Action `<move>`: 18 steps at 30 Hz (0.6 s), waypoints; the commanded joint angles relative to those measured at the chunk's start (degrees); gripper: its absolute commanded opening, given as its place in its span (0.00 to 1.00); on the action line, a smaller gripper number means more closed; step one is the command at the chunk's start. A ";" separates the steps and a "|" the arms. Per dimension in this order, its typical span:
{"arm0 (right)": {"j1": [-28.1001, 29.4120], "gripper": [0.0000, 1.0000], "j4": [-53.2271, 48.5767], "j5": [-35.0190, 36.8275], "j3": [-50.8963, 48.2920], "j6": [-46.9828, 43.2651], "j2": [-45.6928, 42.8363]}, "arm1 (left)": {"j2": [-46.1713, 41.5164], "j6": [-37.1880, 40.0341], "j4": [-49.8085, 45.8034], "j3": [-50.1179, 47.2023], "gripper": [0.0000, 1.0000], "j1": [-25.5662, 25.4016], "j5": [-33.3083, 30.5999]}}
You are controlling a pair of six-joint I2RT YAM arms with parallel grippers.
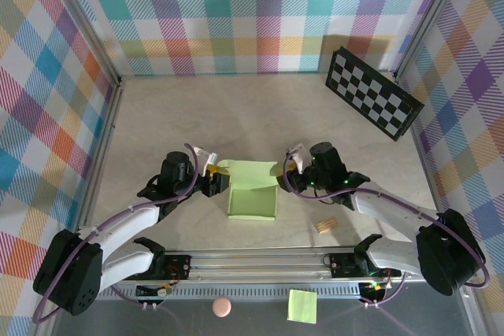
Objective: Fold the paper box
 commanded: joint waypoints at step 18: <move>-0.39 0.19 -4.53 -4.01 4.41 -2.23 -0.04 | -1.31 3.17 0.57 2.11 0.25 0.61 4.20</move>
